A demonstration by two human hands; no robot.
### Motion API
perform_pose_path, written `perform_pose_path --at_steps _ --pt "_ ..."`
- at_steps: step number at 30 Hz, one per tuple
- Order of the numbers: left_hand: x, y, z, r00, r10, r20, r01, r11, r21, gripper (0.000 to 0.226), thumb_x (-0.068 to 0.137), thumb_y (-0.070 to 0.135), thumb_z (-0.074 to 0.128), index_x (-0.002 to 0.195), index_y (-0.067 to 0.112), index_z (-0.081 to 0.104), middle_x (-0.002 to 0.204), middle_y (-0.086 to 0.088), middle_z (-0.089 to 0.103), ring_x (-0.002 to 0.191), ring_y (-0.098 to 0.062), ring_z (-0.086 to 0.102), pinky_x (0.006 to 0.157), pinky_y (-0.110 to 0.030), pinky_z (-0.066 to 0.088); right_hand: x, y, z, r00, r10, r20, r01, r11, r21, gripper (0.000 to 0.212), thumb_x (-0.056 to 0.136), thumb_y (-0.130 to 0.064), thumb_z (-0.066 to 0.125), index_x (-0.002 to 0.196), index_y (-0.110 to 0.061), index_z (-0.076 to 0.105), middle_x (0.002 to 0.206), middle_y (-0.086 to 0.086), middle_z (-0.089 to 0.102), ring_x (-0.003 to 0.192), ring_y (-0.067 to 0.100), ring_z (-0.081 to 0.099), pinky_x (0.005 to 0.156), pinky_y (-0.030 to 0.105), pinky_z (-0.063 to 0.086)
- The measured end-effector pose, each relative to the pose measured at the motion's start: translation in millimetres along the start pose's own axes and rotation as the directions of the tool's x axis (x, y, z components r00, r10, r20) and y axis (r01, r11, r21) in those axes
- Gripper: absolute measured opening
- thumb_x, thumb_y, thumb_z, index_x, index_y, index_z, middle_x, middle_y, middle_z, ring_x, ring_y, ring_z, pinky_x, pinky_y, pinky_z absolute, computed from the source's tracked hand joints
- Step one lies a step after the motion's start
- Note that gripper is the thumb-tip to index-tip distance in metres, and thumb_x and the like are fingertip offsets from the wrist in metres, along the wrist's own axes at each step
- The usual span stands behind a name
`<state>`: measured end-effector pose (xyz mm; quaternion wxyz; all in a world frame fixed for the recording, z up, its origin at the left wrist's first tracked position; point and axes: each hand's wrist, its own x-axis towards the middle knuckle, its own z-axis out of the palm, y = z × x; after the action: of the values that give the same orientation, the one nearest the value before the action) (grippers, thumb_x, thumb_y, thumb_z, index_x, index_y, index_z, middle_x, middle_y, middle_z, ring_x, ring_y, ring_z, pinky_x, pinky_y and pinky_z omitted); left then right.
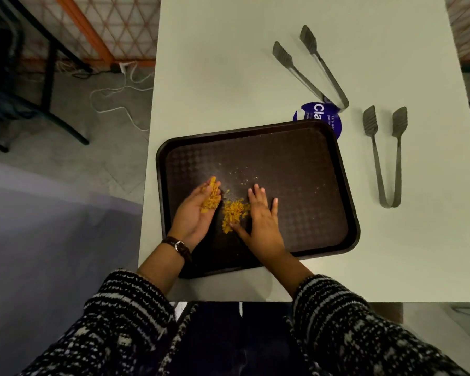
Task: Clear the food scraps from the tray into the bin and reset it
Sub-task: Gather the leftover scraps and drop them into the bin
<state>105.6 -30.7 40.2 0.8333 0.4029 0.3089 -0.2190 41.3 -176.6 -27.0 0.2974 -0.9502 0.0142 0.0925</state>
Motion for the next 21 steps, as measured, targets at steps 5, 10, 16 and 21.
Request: perform_pose_path --at_steps 5,10,16,21 --pt "-5.8 6.5 -7.4 0.997 -0.072 0.038 0.076 0.993 -0.09 0.024 0.096 0.006 0.038 0.098 0.01 0.062 0.083 0.0 0.073 0.09 -0.01 0.061 0.092 -0.025 0.046 13.3 -9.8 11.1 0.978 -0.187 0.096 0.195 0.977 -0.086 0.08 0.086 -0.051 0.052 0.149 -0.019 0.014 0.159 0.009 0.007 0.143 0.017 -0.01 0.114 0.038 -0.016" --pt "-7.3 6.2 -10.9 0.995 -0.092 0.039 0.098 0.972 -0.212 0.025 0.097 0.008 0.037 0.102 0.011 0.06 0.097 -0.004 0.065 0.092 -0.012 0.06 0.094 -0.028 0.043 17.4 -14.2 18.1 0.912 -0.394 0.115 0.408 0.9 -0.155 0.05 0.091 -0.033 0.053 0.135 -0.012 0.048 0.15 0.015 0.032 0.141 0.034 0.02 0.113 0.054 0.012" --pt "-7.7 2.0 -13.1 0.994 -0.098 0.05 0.107 0.97 -0.217 0.024 0.096 0.01 0.038 0.102 0.012 0.061 0.096 -0.003 0.067 0.087 -0.01 0.064 0.092 -0.026 0.046 19.9 -14.3 18.5 0.903 -0.429 -0.012 0.429 0.903 -0.038 0.041 0.085 -0.006 0.059 0.126 -0.002 0.056 0.135 0.018 0.053 0.127 0.041 0.045 0.106 0.055 0.021" --pt "-6.9 2.4 -10.0 0.994 -0.1 0.042 0.107 0.972 -0.21 0.024 0.097 0.01 0.038 0.104 0.012 0.06 0.1 -0.004 0.065 0.094 -0.012 0.06 0.09 -0.027 0.046 18.6 -11.3 14.7 0.926 -0.376 -0.03 0.377 0.922 0.088 0.047 0.075 0.013 0.06 0.121 0.004 0.058 0.132 0.021 0.055 0.127 0.038 0.047 0.109 0.052 0.025"
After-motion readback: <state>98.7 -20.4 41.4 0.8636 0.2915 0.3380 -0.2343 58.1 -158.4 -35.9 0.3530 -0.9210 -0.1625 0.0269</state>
